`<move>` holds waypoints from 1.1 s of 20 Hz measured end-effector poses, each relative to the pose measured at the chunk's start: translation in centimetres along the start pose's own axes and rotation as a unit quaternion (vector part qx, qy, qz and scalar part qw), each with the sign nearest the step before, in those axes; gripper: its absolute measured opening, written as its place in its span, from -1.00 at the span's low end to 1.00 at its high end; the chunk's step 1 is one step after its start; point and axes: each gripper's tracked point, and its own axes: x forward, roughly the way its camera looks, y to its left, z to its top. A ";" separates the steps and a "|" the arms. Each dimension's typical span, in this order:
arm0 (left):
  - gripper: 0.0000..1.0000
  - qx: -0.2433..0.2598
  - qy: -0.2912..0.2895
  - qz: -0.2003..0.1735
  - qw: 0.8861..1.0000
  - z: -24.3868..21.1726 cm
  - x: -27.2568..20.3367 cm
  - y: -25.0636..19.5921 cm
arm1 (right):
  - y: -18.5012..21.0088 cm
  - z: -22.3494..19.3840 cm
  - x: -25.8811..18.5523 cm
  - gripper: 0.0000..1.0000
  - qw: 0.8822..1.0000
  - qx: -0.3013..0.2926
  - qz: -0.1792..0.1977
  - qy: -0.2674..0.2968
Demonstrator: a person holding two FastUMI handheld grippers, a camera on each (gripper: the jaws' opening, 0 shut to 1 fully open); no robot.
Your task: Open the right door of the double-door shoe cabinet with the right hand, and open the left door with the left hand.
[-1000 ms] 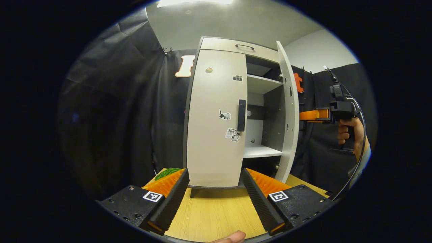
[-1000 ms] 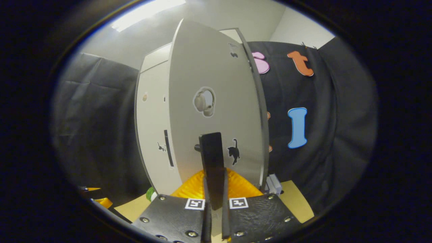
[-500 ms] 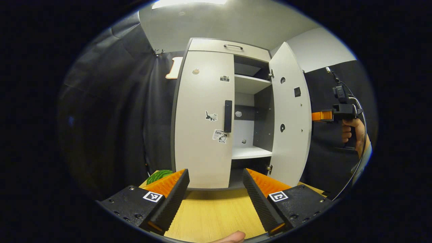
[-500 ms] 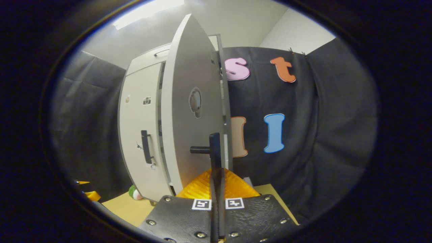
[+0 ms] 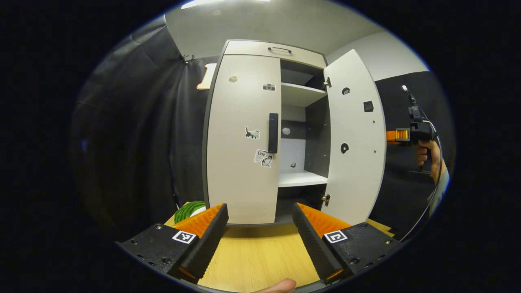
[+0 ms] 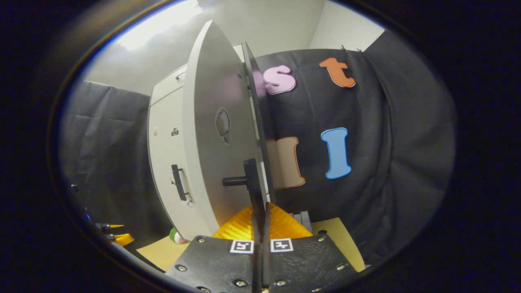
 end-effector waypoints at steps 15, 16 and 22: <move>0.96 -0.006 0.001 0.009 1.000 1.3 4.5 2.5 | 0.1 -3.0 -10.3 0.92 0.993 -0.055 -0.096 -0.039; 0.96 -0.005 -0.007 0.010 1.000 2.1 4.9 2.6 | 0.4 -3.6 -11.3 0.92 0.992 -0.051 -0.105 -0.043; 0.96 -0.003 -0.040 -0.001 0.999 5.5 10.1 1.8 | 5.8 -7.9 -16.2 0.92 0.994 -0.017 -0.084 -0.069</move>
